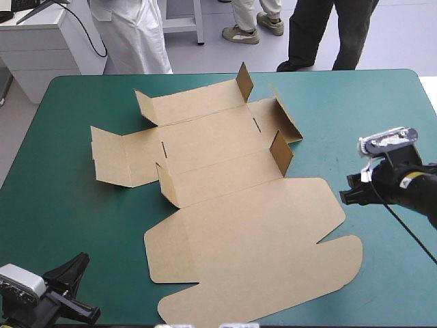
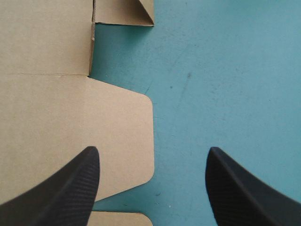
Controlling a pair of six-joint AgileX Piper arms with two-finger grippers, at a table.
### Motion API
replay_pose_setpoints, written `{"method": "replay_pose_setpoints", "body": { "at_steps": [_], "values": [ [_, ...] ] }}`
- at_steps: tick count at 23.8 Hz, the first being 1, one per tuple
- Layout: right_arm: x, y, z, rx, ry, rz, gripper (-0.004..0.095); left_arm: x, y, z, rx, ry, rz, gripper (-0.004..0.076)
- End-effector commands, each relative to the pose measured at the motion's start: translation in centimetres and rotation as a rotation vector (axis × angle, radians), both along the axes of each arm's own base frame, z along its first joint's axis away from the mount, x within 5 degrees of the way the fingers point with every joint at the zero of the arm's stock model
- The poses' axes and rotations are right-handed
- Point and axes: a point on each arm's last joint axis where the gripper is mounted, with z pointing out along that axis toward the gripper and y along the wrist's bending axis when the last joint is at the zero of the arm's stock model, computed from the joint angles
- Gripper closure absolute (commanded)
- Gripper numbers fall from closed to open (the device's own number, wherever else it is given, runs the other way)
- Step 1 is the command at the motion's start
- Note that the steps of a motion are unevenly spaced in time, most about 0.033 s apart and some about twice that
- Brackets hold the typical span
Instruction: Fold the box
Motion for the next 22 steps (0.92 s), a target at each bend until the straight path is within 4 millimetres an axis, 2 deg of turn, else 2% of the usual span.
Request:
{"method": "replay_pose_setpoints", "body": {
  "at_steps": [1,5,8,14,22],
  "values": [
    [2.8,0.8,1.9,0.038,-0.006,0.046,0.0317,-0.2,0.1,1.4,-0.042,-0.103,-0.004,0.0734],
    [7.1,1.3,2.2,0.028,0.075,0.081,0.0319,-0.2,0.1,1.4,-0.042,-0.103,-0.004,0.0734],
    [9.5,1.6,1.9,0.013,0.141,0.1,0.0319,-0.2,0.1,1.4,-0.042,-0.103,-0.004,0.0734],
    [12.5,2.6,1.4,0.012,0.204,0.136,0.0318,-0.2,0.1,1.4,-0.042,-0.103,-0.004,0.0734],
    [15.6,7.3,1.1,-0.025,0.216,0.278,0.0319,-0.2,0.1,1.4,-0.042,-0.103,-0.004,0.0734]
  ]
}}
